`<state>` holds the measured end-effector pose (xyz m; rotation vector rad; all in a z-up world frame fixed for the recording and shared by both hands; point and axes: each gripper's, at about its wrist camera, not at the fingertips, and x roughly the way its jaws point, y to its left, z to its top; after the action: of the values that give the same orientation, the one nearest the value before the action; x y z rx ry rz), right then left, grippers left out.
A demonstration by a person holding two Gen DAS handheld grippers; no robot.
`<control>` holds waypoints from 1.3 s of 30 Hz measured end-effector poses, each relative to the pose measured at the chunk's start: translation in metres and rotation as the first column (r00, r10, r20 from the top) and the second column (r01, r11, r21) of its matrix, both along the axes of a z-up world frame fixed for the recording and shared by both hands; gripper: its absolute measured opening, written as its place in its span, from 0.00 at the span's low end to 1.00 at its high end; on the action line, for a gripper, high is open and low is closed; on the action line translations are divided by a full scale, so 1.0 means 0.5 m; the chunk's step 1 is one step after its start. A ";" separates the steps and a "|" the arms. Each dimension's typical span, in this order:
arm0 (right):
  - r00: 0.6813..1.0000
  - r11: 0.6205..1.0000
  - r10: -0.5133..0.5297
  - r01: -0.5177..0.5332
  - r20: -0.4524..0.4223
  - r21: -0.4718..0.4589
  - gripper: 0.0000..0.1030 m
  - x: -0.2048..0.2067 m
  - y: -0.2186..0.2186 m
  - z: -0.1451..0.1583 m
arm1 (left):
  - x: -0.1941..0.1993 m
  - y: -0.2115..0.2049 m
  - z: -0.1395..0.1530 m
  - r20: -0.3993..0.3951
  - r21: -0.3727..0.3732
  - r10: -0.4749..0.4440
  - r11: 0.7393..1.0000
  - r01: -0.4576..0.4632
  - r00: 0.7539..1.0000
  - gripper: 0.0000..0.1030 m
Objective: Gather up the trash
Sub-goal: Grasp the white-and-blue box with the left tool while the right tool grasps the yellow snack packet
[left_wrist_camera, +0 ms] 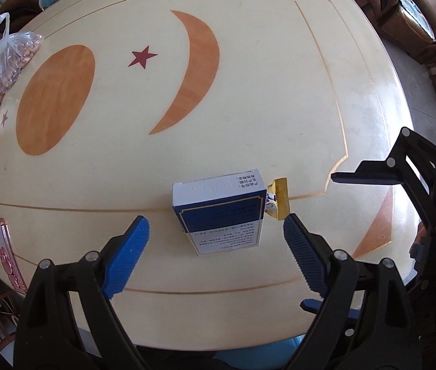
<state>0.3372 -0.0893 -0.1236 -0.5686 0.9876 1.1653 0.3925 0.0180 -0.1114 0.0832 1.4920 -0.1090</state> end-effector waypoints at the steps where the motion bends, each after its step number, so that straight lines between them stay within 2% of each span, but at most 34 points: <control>1: 1.000 1.000 0.002 -0.002 0.001 0.001 0.93 0.004 0.003 -0.006 | 0.003 0.000 -0.003 -0.002 -0.003 -0.001 1.000 0.001 1.000 0.84; 6: 1.000 1.000 -0.002 0.002 0.013 0.001 0.93 0.023 0.014 -0.036 | 0.018 0.004 -0.017 -0.007 -0.008 0.006 1.000 -0.006 1.000 0.84; 9: 0.999 0.999 0.009 -0.008 0.037 -0.031 0.84 0.029 0.022 -0.063 | 0.025 0.006 -0.022 -0.010 -0.009 0.010 1.000 -0.010 1.000 0.84; 11: 0.999 1.000 0.003 -0.002 0.037 -0.028 0.72 0.036 0.023 -0.073 | 0.030 0.008 -0.028 -0.005 0.009 0.013 1.000 -0.013 1.000 0.84; 12: 1.000 1.000 0.004 -0.003 0.028 -0.026 0.70 0.039 0.023 -0.078 | 0.033 0.010 -0.031 -0.009 0.000 0.017 1.000 -0.017 1.000 0.84; 15: 0.999 1.000 -0.011 0.011 0.038 0.000 0.69 0.047 0.022 -0.081 | 0.036 0.015 -0.038 -0.027 -0.038 0.027 0.999 -0.028 0.999 0.84; 19: 1.000 0.999 -0.010 0.009 0.012 0.043 0.68 0.056 0.026 -0.083 | 0.036 0.013 -0.043 -0.019 -0.031 0.031 0.999 -0.031 0.999 0.81; 22: 1.000 0.999 -0.018 0.017 0.018 0.048 0.57 0.057 0.032 -0.089 | 0.039 0.020 -0.051 -0.034 -0.053 0.047 0.997 -0.049 0.998 0.74; 24: 1.000 0.999 -0.017 0.016 0.021 0.039 0.54 0.055 0.037 -0.097 | 0.040 0.024 -0.057 -0.041 -0.056 0.050 0.997 -0.053 0.998 0.73; 25: 1.000 0.999 -0.017 0.016 0.021 0.035 0.43 0.054 0.039 -0.102 | 0.040 0.026 -0.060 -0.046 -0.058 0.051 0.997 -0.053 0.998 0.70; 26: 1.000 0.999 -0.017 0.016 0.025 0.033 0.40 0.052 0.041 -0.102 | 0.040 0.027 -0.063 -0.051 -0.062 0.055 0.996 -0.058 0.997 0.69; 31: 0.999 0.999 -0.029 0.028 0.040 0.030 0.38 0.045 0.038 -0.097 | 0.038 0.022 -0.060 -0.049 -0.071 0.051 0.996 -0.055 0.997 0.61; 39: 0.995 0.998 -0.061 0.061 0.073 0.006 0.36 0.023 0.032 -0.098 | 0.027 0.013 -0.045 -0.029 -0.067 0.040 0.997 -0.042 0.999 0.60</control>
<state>0.3484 -0.0733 -0.1727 -0.5701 0.9340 1.0847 0.4058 0.0245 -0.1338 -0.0035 1.5153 -0.1282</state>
